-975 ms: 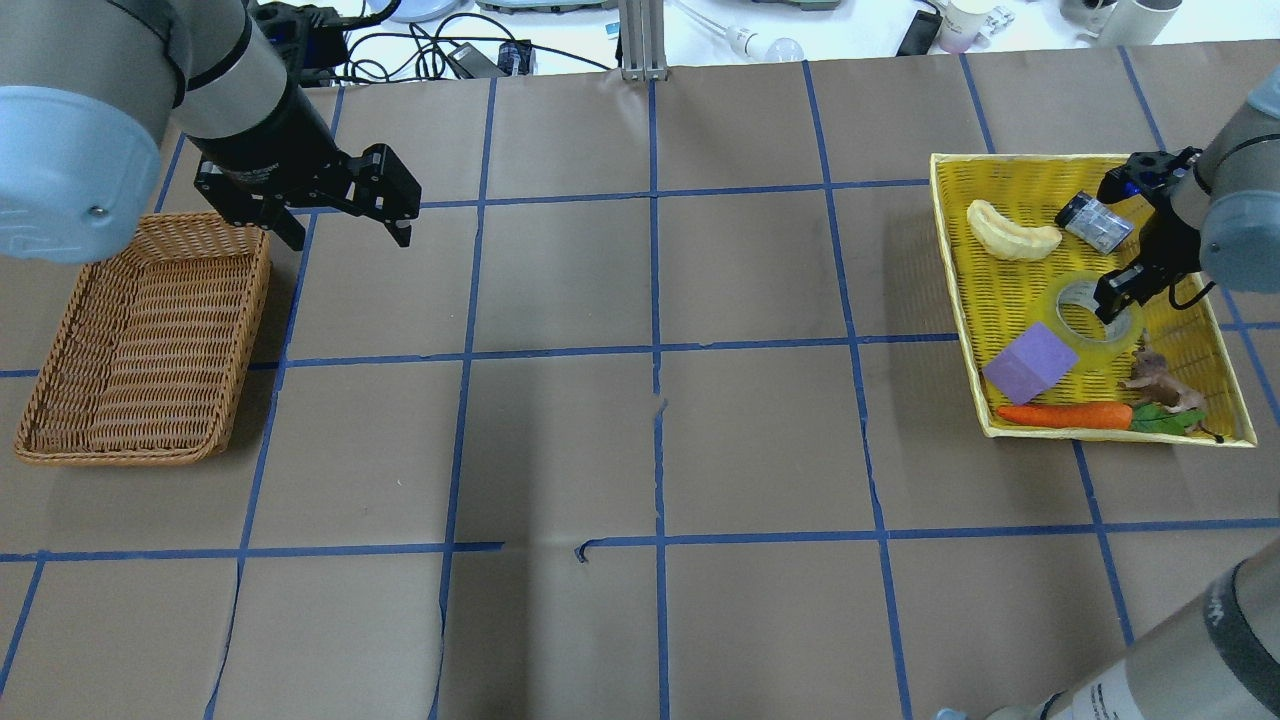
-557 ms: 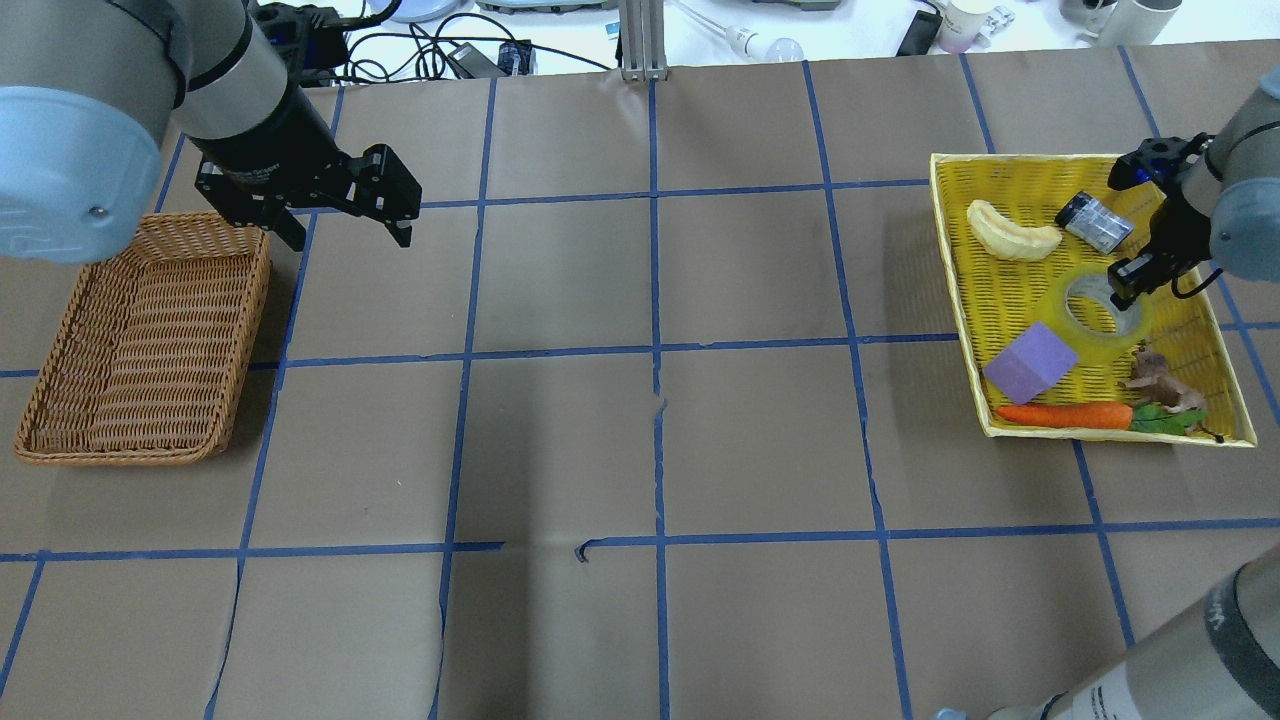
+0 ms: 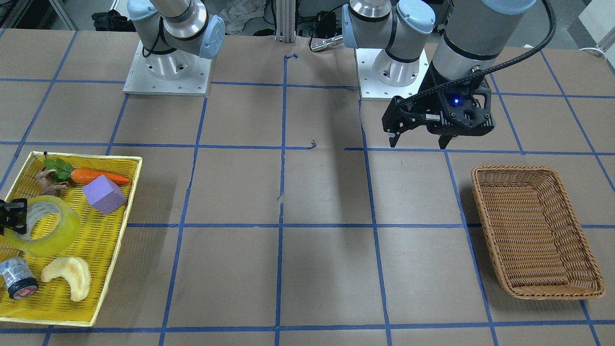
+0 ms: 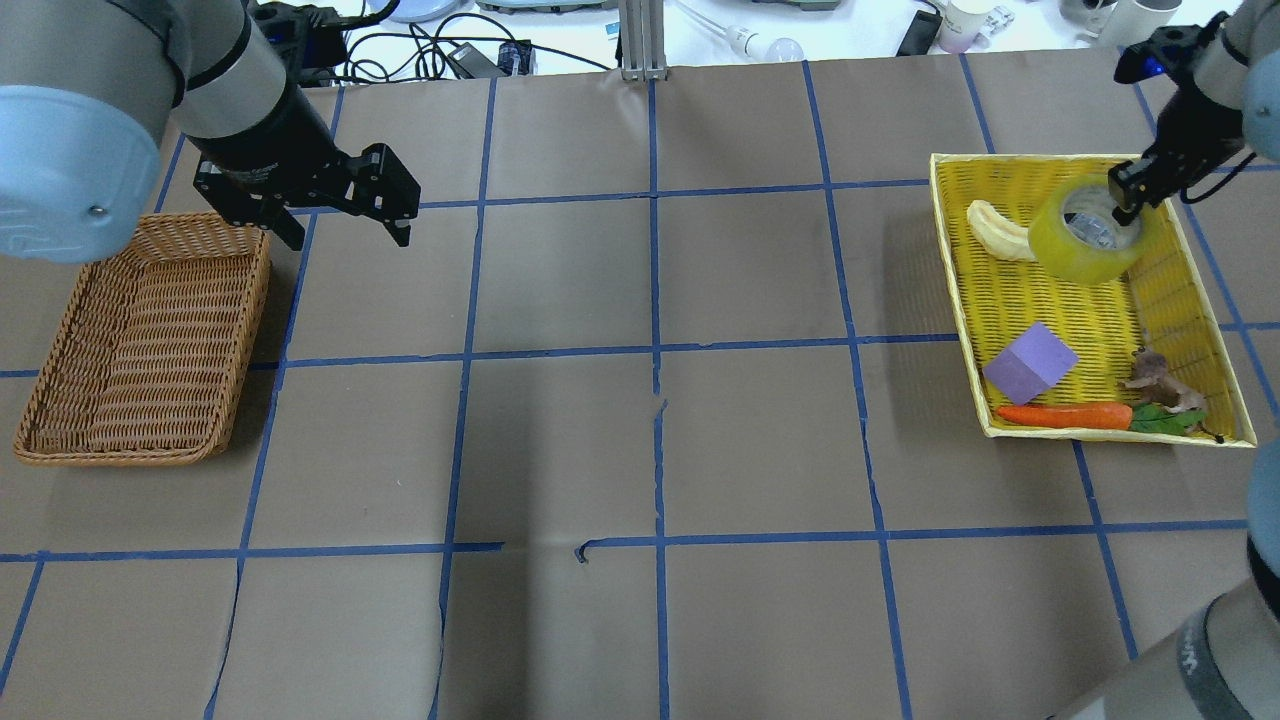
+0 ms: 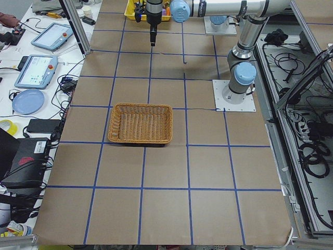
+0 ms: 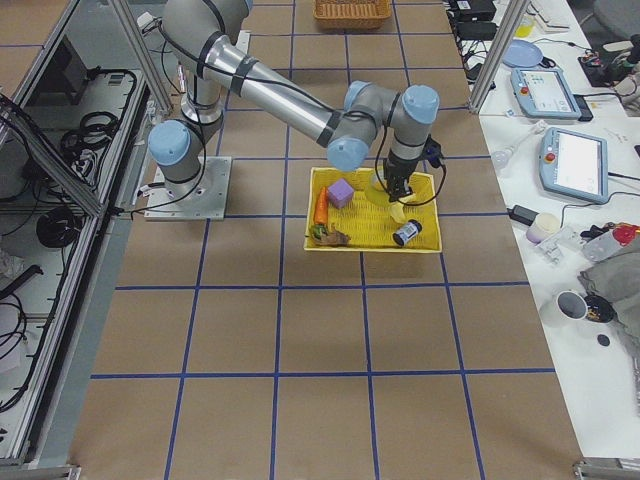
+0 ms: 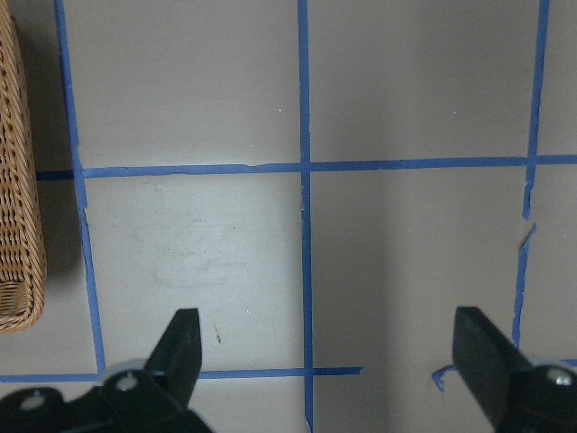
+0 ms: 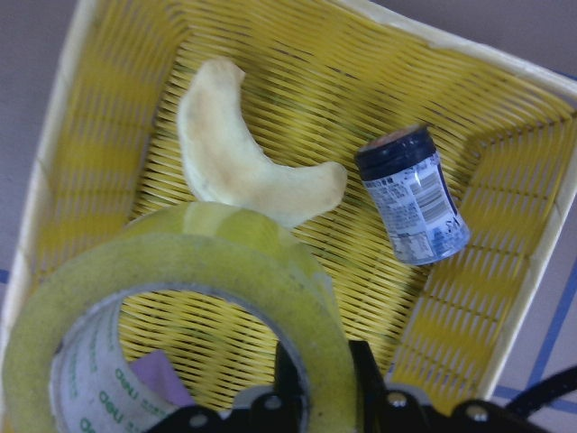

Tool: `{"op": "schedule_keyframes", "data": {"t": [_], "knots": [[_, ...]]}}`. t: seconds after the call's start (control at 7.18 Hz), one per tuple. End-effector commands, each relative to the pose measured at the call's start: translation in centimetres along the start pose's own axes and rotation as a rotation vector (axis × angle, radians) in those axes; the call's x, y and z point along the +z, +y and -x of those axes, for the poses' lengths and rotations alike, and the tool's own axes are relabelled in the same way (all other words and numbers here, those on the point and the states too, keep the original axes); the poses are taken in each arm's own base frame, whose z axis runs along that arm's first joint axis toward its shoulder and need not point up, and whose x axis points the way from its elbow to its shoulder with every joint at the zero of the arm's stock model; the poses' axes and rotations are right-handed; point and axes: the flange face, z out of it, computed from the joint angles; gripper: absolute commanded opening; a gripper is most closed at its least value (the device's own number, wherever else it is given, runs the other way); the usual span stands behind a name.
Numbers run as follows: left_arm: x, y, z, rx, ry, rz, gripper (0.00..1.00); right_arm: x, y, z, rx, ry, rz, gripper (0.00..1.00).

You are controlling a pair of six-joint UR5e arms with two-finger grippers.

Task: Transfer tape with both arms
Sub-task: 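Grip the tape roll rim with the right gripper and lift it out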

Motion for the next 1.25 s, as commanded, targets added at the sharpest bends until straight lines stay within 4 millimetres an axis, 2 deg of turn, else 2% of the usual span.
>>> {"op": "schedule_keyframes", "data": {"t": [0.0, 0.14, 0.28, 0.42, 0.56, 0.7, 0.84, 0.98, 1.11], "knots": [[0.0, 0.0, 0.2, -0.002, 0.000, 0.000, 1.00, -2.7, -4.1, 15.3, 0.112, 0.007, 0.014, 0.00], [0.0, -0.1, 0.3, -0.004, -0.002, 0.001, 1.00, -2.2, -5.2, 22.7, 0.196, 0.007, 0.010, 0.00], [0.0, -0.1, 0.3, -0.005, -0.002, 0.001, 1.00, -0.5, -6.0, 28.0, 0.244, -0.033, 0.018, 0.00], [0.0, -0.1, 0.4, -0.007, -0.002, 0.001, 1.00, 0.6, -6.2, 34.2, 0.275, -0.084, 0.018, 0.00], [0.1, -0.1, 0.5, -0.008, -0.004, 0.003, 1.00, 4.5, -7.5, 38.2, 0.304, -0.084, 0.022, 0.00], [0.1, -0.1, 0.5, -0.008, -0.007, 0.003, 1.00, 7.0, -7.4, 40.8, 0.298, -0.078, 0.050, 0.00], [0.0, -0.1, 0.6, -0.010, -0.009, 0.001, 1.00, 7.4, -6.3, 43.2, 0.271, -0.079, 0.064, 0.00], [0.0, 0.0, 0.6, -0.007, -0.010, 0.001, 1.00, 7.9, -6.4, 43.4, 0.269, -0.086, 0.040, 0.00], [0.0, 0.0, 0.6, -0.007, -0.008, 0.001, 1.00, 9.6, -5.0, 43.5, 0.257, -0.067, 0.078, 0.00]]}}
